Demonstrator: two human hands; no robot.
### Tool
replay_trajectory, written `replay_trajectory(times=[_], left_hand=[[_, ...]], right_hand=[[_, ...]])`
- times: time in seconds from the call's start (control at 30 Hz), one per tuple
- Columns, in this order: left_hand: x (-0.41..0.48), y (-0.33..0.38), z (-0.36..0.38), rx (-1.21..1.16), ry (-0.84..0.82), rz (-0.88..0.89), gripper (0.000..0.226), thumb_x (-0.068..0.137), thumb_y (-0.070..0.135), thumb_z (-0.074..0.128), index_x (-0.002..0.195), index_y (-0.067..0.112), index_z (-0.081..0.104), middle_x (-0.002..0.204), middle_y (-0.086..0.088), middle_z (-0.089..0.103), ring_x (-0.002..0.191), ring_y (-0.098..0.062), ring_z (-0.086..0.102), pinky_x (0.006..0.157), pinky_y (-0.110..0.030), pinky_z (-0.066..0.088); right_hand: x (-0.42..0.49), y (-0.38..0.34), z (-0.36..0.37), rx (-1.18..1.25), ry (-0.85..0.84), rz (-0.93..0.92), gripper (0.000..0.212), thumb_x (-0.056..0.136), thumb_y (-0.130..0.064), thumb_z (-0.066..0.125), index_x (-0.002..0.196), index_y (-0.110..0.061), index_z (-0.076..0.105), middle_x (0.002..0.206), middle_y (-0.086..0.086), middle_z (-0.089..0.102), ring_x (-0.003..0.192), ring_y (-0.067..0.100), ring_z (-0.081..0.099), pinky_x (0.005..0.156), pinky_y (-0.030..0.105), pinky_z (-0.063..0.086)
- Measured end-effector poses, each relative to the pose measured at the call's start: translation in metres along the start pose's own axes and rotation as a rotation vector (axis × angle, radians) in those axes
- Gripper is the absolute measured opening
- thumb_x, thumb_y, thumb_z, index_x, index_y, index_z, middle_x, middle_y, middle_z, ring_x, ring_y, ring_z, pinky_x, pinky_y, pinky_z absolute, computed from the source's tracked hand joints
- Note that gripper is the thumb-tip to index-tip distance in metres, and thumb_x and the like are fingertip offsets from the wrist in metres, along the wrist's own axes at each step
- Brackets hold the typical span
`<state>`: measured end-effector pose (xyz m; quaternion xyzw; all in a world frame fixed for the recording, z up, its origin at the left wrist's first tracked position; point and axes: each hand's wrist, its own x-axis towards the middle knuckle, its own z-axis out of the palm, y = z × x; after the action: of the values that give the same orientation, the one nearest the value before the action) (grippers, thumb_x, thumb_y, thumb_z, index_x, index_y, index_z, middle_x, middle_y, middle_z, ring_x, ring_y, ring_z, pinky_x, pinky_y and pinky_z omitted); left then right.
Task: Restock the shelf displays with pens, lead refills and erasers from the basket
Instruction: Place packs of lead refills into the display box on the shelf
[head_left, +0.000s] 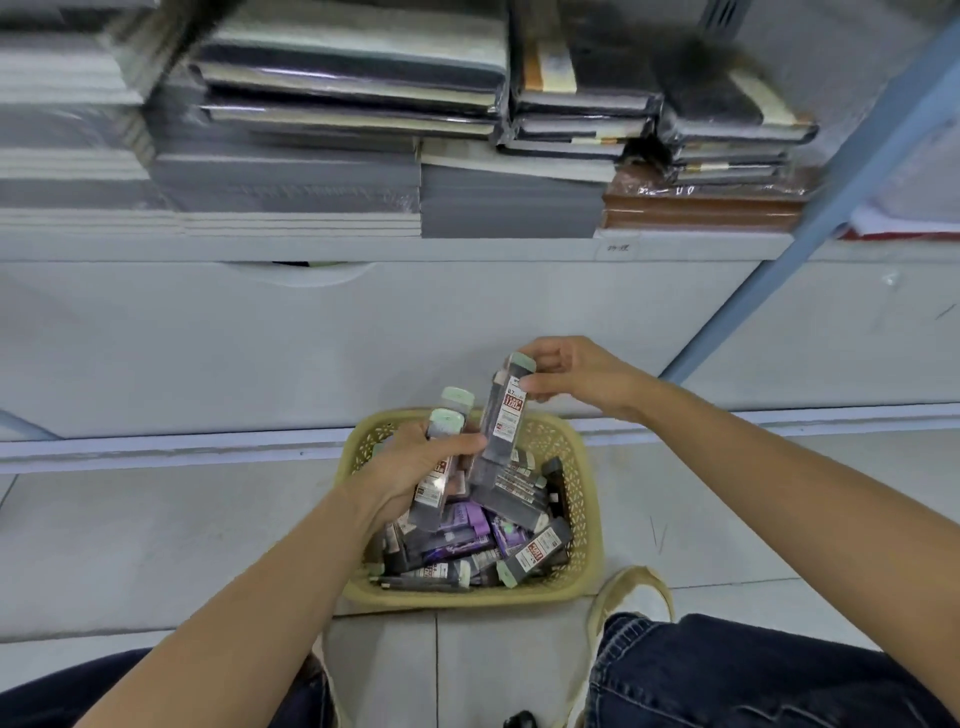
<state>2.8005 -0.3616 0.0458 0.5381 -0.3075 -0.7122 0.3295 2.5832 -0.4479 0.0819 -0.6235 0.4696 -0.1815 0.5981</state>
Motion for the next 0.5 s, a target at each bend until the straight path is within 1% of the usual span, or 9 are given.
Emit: replay_trajectory(times=[0.07,0.1,0.13,0.2,0.27,0.33,0.43,0.5], left_hand=[[-0.008,0.015,0.007,-0.038,0.076,0.052,0.019,0.079,0.007,0.076,0.096,0.006,0.069,0.073,-0.010,0.070,0.051,-0.020,0.060,0.047,-0.030,0.053],[-0.012,0.024,0.009,-0.068,0.110,0.081,0.017,0.079,0.006,0.075,0.095,0.006,0.069,0.075,-0.011,0.070,0.055,-0.022,0.060,0.051,-0.032,0.056],[-0.016,0.033,0.011,-0.089,0.135,0.120,0.014,0.079,0.005,0.075,0.091,0.006,0.069,0.074,-0.009,0.071,0.055,-0.021,0.061,0.049,-0.029,0.054],[-0.025,0.051,0.014,-0.064,0.165,0.212,0.013,0.077,0.005,0.078,0.085,0.009,0.068,0.068,-0.002,0.072,0.049,-0.014,0.060,0.040,-0.021,0.048],[-0.035,0.069,0.017,0.018,0.181,0.294,0.015,0.075,0.006,0.080,0.082,0.011,0.067,0.066,0.000,0.069,0.048,-0.011,0.057,0.038,-0.020,0.044],[-0.046,0.085,0.021,0.116,0.177,0.353,0.015,0.075,0.007,0.081,0.080,0.012,0.067,0.067,-0.002,0.066,0.049,-0.011,0.055,0.039,-0.021,0.043],[-0.061,0.101,0.027,0.346,0.159,0.402,0.018,0.076,0.013,0.081,0.073,0.014,0.064,0.061,-0.002,0.064,0.039,-0.014,0.049,0.039,-0.021,0.040],[-0.068,0.104,0.028,0.490,0.150,0.412,0.020,0.078,0.015,0.080,0.072,0.012,0.061,0.055,-0.001,0.063,0.036,-0.014,0.048,0.038,-0.020,0.039]], right_hand=[[-0.010,-0.020,-0.006,0.029,0.048,-0.057,0.016,0.092,-0.002,0.060,0.107,-0.003,0.061,0.101,0.011,0.068,0.090,0.020,0.063,0.082,0.033,0.053],[-0.014,-0.029,-0.009,0.065,0.082,-0.086,0.012,0.094,-0.005,0.058,0.106,-0.004,0.060,0.099,0.010,0.068,0.090,0.020,0.063,0.083,0.034,0.054],[-0.019,-0.038,-0.012,0.103,0.122,-0.114,0.010,0.096,-0.006,0.056,0.105,-0.004,0.059,0.097,0.010,0.067,0.088,0.019,0.063,0.081,0.032,0.055],[-0.027,-0.058,-0.017,0.150,0.188,-0.171,0.009,0.097,-0.009,0.053,0.103,-0.005,0.058,0.093,0.008,0.066,0.082,0.017,0.061,0.073,0.026,0.055],[-0.036,-0.077,-0.020,0.142,0.188,-0.227,0.009,0.098,-0.012,0.053,0.101,-0.008,0.060,0.093,0.004,0.066,0.081,0.013,0.061,0.070,0.023,0.052],[-0.044,-0.094,-0.022,0.068,0.152,-0.281,0.014,0.098,-0.015,0.053,0.105,-0.006,0.062,0.094,0.005,0.065,0.083,0.013,0.061,0.071,0.023,0.050],[-0.054,-0.108,-0.018,-0.032,0.130,-0.325,0.017,0.097,-0.018,0.056,0.109,-0.007,0.062,0.093,0.006,0.065,0.084,0.014,0.058,0.069,0.023,0.048],[-0.058,-0.108,-0.014,-0.058,0.142,-0.344,0.017,0.097,-0.018,0.057,0.108,-0.007,0.063,0.089,0.004,0.063,0.079,0.014,0.054,0.066,0.024,0.044]])
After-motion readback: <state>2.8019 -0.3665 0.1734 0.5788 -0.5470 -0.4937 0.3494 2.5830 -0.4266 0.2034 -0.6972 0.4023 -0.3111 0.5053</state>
